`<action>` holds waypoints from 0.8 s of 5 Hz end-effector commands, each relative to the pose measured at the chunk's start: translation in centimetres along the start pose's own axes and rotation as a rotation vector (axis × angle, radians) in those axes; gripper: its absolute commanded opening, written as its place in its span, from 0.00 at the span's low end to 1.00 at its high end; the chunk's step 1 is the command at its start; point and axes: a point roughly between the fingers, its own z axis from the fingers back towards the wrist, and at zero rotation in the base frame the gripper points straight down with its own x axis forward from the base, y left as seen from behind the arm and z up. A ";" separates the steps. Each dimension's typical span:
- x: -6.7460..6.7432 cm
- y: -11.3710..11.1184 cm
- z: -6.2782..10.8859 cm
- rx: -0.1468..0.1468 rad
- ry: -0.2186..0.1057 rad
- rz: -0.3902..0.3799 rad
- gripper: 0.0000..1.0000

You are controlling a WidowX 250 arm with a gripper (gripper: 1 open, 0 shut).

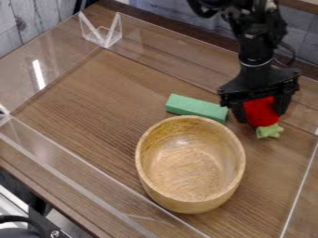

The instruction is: Move the red fruit to the right

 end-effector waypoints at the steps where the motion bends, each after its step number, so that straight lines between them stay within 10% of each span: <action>1: 1.5 -1.3 3.0 -0.073 -0.044 -0.051 1.00; 4: 2.6 -2.1 3.2 -0.081 -0.083 0.049 1.00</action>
